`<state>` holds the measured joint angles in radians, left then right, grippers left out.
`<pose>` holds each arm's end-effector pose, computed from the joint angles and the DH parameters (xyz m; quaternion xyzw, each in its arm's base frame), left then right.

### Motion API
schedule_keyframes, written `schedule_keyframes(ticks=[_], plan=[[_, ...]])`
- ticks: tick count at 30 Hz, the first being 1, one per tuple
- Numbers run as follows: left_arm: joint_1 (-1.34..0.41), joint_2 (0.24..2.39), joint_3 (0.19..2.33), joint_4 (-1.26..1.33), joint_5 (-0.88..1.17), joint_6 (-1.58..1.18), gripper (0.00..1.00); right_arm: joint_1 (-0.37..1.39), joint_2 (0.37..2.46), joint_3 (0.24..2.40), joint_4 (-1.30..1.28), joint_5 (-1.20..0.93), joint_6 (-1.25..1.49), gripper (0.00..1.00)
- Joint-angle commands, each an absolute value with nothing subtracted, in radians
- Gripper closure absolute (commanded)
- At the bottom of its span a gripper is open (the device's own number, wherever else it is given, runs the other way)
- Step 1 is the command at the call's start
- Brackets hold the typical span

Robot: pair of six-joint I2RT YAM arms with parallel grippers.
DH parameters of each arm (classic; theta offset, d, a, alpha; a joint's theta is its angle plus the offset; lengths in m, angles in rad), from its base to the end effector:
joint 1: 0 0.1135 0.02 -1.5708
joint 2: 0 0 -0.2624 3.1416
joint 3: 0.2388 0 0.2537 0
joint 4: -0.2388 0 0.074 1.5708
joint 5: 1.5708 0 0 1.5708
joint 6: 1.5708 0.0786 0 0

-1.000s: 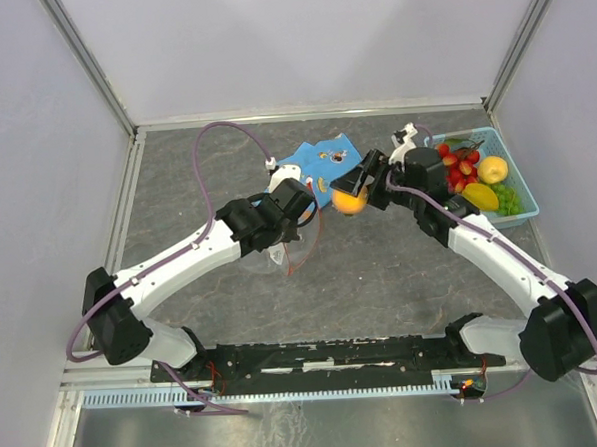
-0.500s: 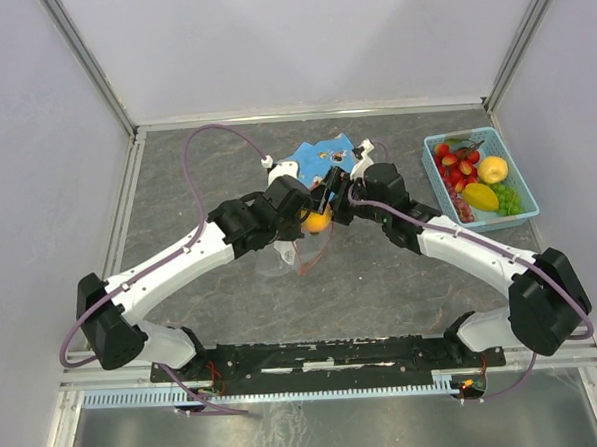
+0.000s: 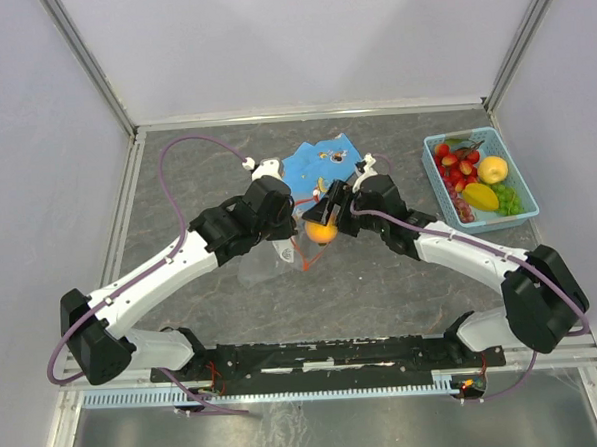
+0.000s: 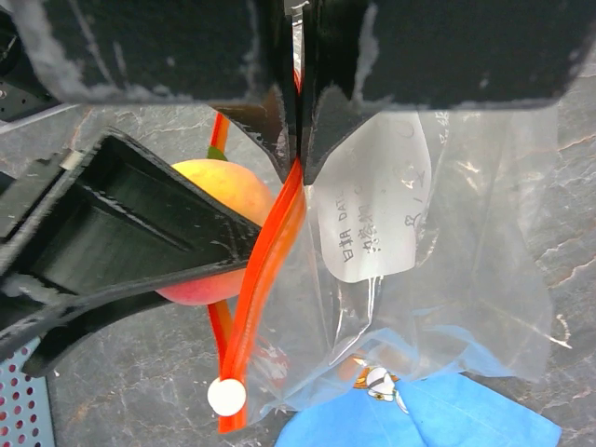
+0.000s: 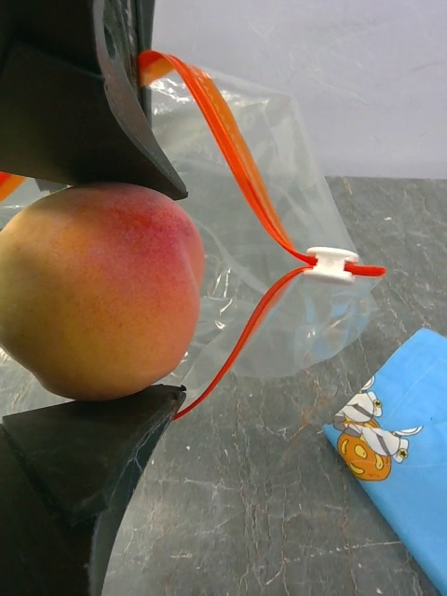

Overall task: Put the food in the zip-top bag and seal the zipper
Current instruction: Place the fake fruit in the zipper food storage bag.

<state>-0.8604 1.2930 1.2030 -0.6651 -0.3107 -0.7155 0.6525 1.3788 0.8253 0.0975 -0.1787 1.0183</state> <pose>0.2186 -0.2173 0.3014 0.0044 0.9090 -0.1776 0.3771 0.2673 0.2218 0.2259 0.1073 0.8397 0.4415 0.2973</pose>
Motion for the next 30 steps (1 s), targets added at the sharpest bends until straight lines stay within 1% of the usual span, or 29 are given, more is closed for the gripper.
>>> schedule_keyframes(ticks=[1, 8, 13, 18, 22, 28, 30], plan=[[-0.857, 1.277, 1.199, -0.570, -0.250, -0.745, 0.97, 0.675, 1.406, 0.855, 0.109, -0.156, 0.982, 0.28], [-0.858, 1.297, 1.201, -0.550, -0.185, -0.721, 0.97, 0.699, 1.466, 0.919, 0.103, -0.169, 0.978, 0.24], [-0.857, 1.283, 1.186, -0.534, -0.195, -0.707, 0.97, 0.710, 1.489, 0.967, 0.079, -0.177, 0.965, 0.17], [-0.855, 1.274, 1.154, -0.508, -0.200, -0.698, 0.97, 0.712, 1.486, 0.981, 0.068, -0.182, 0.968, 0.13], [-0.852, 1.265, 1.127, -0.476, -0.181, -0.705, 0.97, 0.714, 1.484, 1.019, -0.026, -0.163, 0.933, 0.09], [-0.843, 1.247, 1.109, -0.453, -0.177, -0.709, 0.97, 0.712, 1.451, 1.034, -0.096, -0.120, 0.890, 0.01], [-0.840, 1.239, 1.099, -0.450, -0.178, -0.712, 0.97, 0.713, 1.442, 1.045, -0.113, -0.117, 0.879, 0.00]])
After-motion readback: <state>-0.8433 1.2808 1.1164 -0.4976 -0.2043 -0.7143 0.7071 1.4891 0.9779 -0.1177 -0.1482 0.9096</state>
